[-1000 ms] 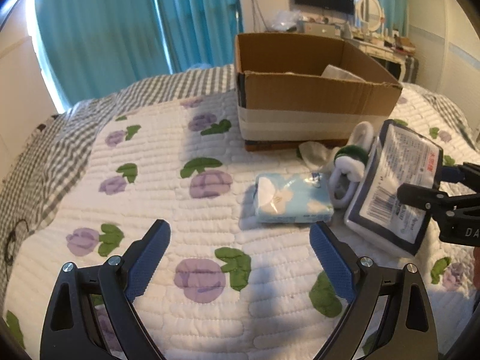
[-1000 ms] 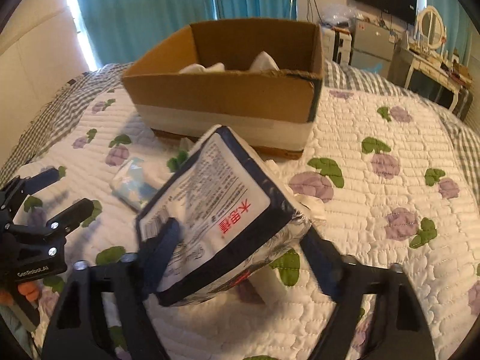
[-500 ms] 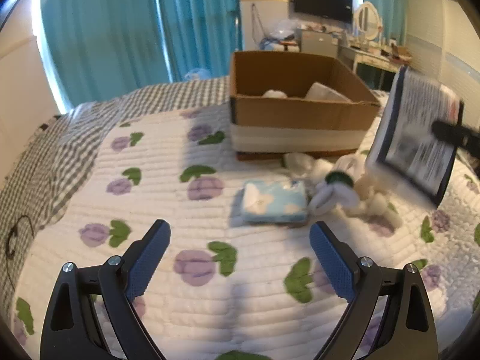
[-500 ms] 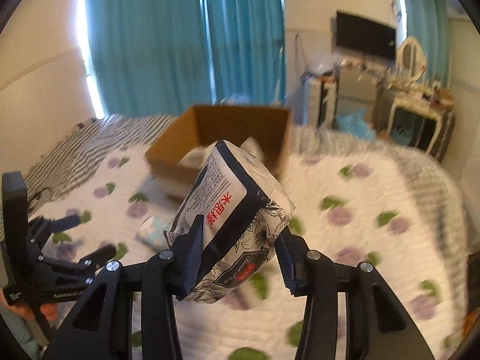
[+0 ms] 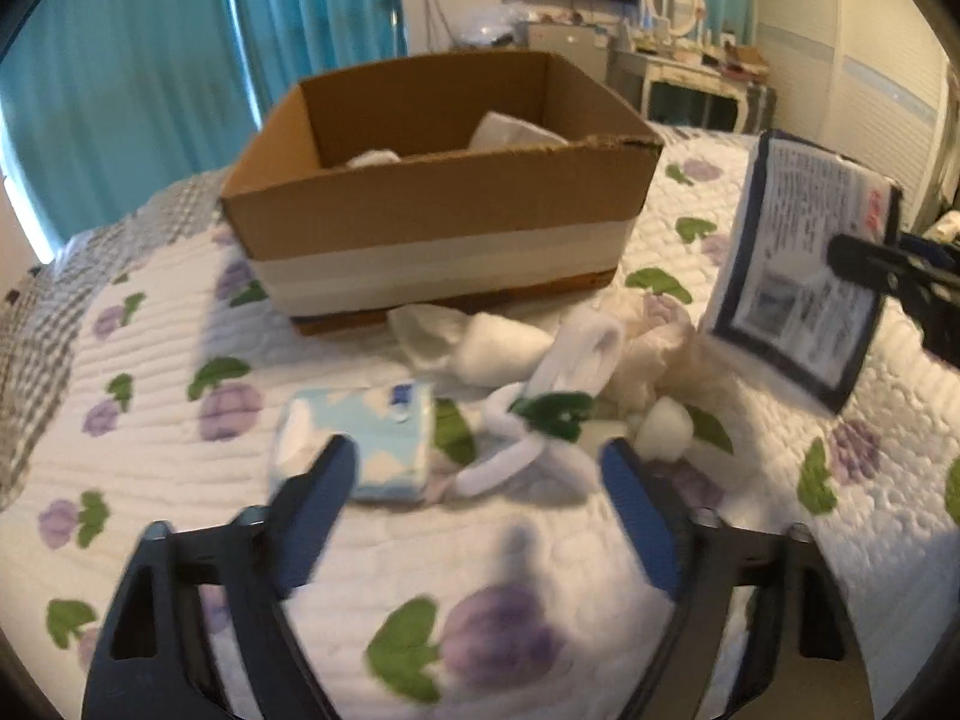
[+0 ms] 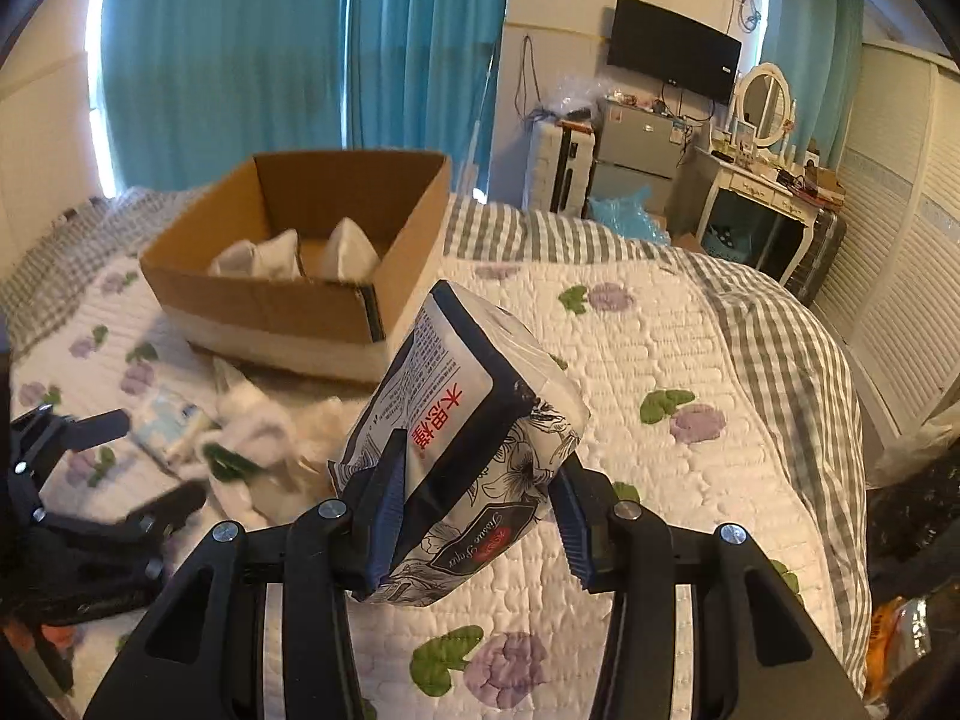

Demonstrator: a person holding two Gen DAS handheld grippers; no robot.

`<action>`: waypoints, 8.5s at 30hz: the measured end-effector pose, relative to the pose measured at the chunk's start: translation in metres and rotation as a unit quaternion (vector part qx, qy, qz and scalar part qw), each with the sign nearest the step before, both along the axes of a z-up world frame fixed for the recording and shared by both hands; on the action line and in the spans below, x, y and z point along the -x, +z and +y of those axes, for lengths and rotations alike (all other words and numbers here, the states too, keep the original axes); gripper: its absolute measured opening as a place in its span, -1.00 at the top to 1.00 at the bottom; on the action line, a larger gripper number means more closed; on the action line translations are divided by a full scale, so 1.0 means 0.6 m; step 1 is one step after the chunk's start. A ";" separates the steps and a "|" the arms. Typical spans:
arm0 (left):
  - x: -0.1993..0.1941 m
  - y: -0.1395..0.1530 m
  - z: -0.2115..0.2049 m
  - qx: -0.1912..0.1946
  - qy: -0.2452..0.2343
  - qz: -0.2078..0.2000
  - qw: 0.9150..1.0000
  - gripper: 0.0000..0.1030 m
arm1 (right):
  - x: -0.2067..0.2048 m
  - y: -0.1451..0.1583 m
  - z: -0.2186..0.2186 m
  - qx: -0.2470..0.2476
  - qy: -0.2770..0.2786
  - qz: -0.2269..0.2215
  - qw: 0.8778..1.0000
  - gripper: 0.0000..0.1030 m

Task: Organize soft objects
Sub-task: 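Grasp the tissue pack with the right tool while the left tool grasps the rolled sock, then lower the tissue pack and rolled sock into the box and release both, then move both tools back toward the remaining items on the quilt, then grasp the white sock with the right tool while the left tool grasps the blue tissue pack, then drop the sock and blue tissue pack into the box, opening both tools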

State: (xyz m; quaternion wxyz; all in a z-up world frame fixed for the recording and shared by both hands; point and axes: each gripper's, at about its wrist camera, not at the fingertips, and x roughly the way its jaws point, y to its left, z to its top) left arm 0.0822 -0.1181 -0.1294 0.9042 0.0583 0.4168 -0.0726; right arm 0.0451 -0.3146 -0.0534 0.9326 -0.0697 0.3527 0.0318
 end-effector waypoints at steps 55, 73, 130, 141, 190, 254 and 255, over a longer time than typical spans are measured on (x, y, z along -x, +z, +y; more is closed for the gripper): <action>-0.115 0.198 0.075 -0.002 0.000 -0.096 0.995 0.55 | -0.179 0.117 0.178 -0.001 0.086 -0.054 0.995 0.13; -0.212 0.134 0.032 -0.009 -0.014 -0.076 0.997 0.28 | -0.302 0.069 0.146 -0.011 0.070 -0.080 0.994 -0.17; 0.075 0.048 0.106 0.009 0.058 -0.059 0.997 -1.00 | 0.005 -0.079 0.131 -0.049 -0.009 0.108 0.993 -0.98; 0.062 -0.022 0.092 -0.013 0.034 0.000 0.999 -1.00 | -0.044 -0.152 0.130 -0.081 0.007 0.163 0.983 -0.08; -0.010 -0.013 0.081 0.037 0.026 0.033 0.998 -0.42 | -0.057 -0.033 0.147 -0.046 0.051 0.062 0.996 0.48; -0.161 0.265 0.029 0.004 0.001 -0.157 0.988 -0.63 | -0.265 0.233 0.128 -0.077 0.029 -0.078 0.993 -0.61; -0.148 0.279 0.038 0.007 0.003 -0.163 0.987 -0.63 | -0.254 0.244 0.126 -0.075 0.028 -0.083 0.993 -0.67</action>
